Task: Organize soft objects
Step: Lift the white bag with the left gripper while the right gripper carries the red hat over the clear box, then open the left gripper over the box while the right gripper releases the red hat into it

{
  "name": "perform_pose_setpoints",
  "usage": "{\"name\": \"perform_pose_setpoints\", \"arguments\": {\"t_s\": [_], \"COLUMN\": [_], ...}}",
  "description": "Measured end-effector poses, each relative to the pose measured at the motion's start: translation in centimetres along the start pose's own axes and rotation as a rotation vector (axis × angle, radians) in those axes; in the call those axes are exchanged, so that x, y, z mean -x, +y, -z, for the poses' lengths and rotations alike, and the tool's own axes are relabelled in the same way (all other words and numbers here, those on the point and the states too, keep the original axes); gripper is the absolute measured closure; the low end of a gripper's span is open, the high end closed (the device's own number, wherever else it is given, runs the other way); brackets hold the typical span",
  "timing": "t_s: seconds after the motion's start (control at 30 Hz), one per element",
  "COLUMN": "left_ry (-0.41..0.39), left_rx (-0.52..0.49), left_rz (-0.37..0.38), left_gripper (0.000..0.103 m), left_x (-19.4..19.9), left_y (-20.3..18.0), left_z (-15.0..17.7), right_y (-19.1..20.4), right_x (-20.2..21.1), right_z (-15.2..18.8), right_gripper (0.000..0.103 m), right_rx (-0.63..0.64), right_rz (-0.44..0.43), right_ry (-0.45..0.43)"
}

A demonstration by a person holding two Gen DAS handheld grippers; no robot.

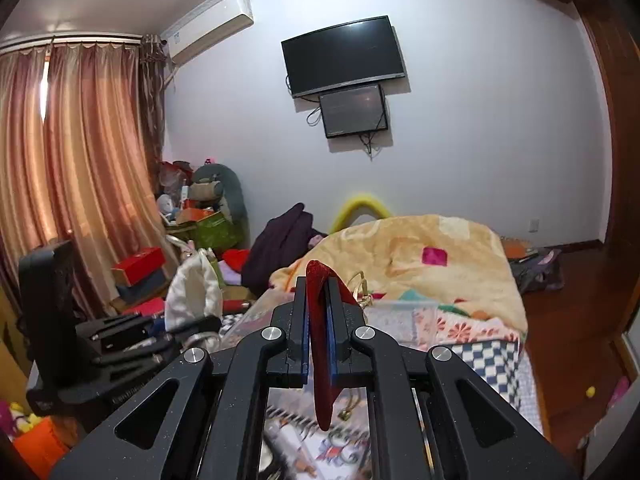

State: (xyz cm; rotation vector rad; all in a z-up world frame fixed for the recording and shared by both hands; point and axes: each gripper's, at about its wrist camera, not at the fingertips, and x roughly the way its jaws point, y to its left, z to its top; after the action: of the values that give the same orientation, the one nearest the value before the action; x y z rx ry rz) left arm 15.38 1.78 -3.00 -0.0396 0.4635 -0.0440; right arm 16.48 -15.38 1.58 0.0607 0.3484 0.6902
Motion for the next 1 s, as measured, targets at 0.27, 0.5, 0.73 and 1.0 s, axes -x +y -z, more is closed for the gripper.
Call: {"name": "perform_pose_setpoints", "arguments": {"t_s": [0.27,0.5,0.73,1.0], "left_ry": [0.12,0.291,0.345,0.348], "left_rx": [0.001,0.015,-0.004,0.001], "left_rz": [-0.001,0.043,0.028,0.021], "left_gripper": [0.084,0.084,0.083,0.072], "left_x": [-5.5,-10.5,-12.2,-11.8], "left_y": [0.5,1.4,1.0,0.9], "left_z": [-0.5,0.5,1.6,1.4], "right_y": [-0.9,-2.2,-2.4,-2.6], "right_x": [-3.3,-6.2,-8.4,-9.2], "right_z": [0.9,2.8,4.1,5.0], "right_gripper": [0.097,0.097,0.097,0.091], "right_rx": [0.013,0.02,0.048,0.047], "right_rz": [0.043,0.055,0.077,0.092], "right_ry": [0.064,0.174,0.281,0.366]}}
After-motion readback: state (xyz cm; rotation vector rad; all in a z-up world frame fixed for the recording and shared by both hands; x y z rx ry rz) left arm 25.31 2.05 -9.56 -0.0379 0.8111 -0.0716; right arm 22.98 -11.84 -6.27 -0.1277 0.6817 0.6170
